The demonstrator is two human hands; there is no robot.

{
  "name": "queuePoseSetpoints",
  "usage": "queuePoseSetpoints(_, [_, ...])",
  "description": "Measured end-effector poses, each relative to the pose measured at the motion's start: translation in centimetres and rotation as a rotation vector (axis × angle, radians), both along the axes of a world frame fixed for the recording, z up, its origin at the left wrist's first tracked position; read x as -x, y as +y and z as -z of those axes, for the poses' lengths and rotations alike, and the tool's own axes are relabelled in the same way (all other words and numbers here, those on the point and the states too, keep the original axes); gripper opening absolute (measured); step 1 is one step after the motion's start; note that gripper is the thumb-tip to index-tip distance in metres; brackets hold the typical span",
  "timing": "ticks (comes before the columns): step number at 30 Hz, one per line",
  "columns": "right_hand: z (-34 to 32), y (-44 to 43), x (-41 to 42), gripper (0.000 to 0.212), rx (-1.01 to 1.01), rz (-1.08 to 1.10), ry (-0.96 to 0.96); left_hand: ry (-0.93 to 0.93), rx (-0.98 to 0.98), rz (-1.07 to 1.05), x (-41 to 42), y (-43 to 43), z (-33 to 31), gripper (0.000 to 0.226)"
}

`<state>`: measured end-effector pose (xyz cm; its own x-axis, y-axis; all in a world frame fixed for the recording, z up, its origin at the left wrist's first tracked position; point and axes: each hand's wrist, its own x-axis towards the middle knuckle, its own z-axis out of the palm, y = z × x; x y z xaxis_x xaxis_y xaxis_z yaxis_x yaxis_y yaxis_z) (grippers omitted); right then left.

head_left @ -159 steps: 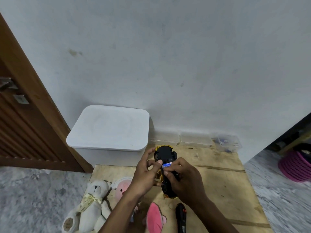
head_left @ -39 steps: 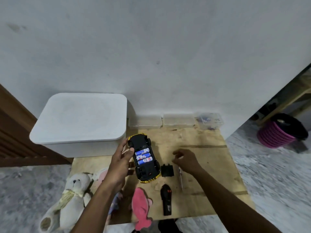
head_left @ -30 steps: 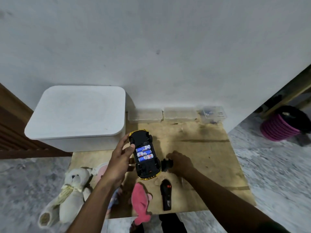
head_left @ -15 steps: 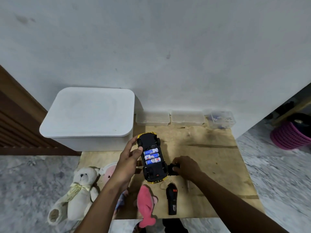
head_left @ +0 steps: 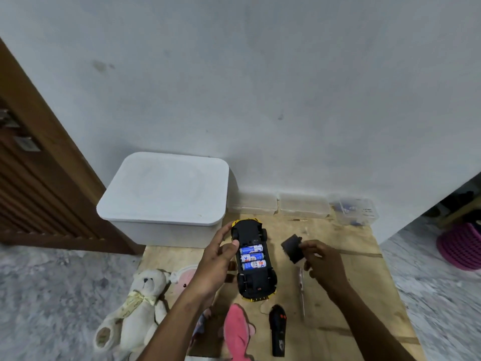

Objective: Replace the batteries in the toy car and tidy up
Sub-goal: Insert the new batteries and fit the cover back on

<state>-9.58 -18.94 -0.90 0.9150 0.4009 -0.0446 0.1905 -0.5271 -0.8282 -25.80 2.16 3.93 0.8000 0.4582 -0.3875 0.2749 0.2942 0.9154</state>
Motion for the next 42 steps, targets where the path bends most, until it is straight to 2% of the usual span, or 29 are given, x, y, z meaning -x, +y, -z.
queuePoseSetpoints(7, [-4.9,1.7,3.5,0.028,-0.218,-0.042,-0.037,-0.024,0.001,0.021,0.1,-0.6,-1.5,0.039])
queuePoseSetpoints(10, [-5.5,2.2,4.8,0.020,-0.195,-0.087,-0.087,-0.041,0.001,0.032,0.1,-0.6,-1.8,0.038])
queuePoseSetpoints(11, [-5.5,2.3,5.3,0.022,-0.173,-0.104,-0.091,-0.044,-0.003,0.035,0.2,-0.6,-1.9,0.038])
queuePoseSetpoints(14, [-5.3,2.8,6.7,0.052,-0.161,-0.115,-0.050,-0.056,-0.008,0.041,0.3,-0.5,-2.1,0.037])
queuePoseSetpoints(15, [-5.3,3.0,7.0,0.054,-0.165,-0.116,-0.039,-0.059,-0.008,0.046,0.3,-0.5,-2.2,0.038])
queuePoseSetpoints(19, [-5.5,3.9,7.7,0.029,-0.151,-0.131,-0.035,-0.058,0.002,0.076,0.5,-0.4,-2.4,0.041])
queuePoseSetpoints(22, [-5.4,4.0,7.5,0.026,-0.149,-0.112,-0.029,-0.065,0.011,0.126,0.7,0.0,-2.3,0.054])
queuePoseSetpoints(25, [-5.6,4.1,7.5,0.044,-0.136,-0.115,-0.024,-0.078,0.009,0.151,0.8,0.3,-2.2,0.072])
queuePoseSetpoints(26, [-5.6,4.2,7.5,0.043,-0.120,-0.119,-0.031,-0.085,0.012,0.148,0.8,0.3,-2.2,0.074])
queuePoseSetpoints(30, [-5.6,4.3,7.4,0.034,-0.109,-0.122,-0.039,-0.103,0.033,0.118,0.7,0.1,-2.4,0.075])
queuePoseSetpoints(36, [-5.5,3.9,7.3,0.033,-0.122,-0.118,-0.019,-0.090,0.027,0.097,0.5,-0.2,-2.3,0.076])
queuePoseSetpoints(40, [-5.2,3.3,6.7,0.033,-0.125,-0.104,-0.056,-0.082,0.040,0.086,0.3,-0.4,-2.0,0.076])
queuePoseSetpoints(42, [-5.4,2.9,6.1,0.025,-0.146,-0.046,-0.102,-0.074,0.059,0.092,0.2,-0.4,-1.8,0.076])
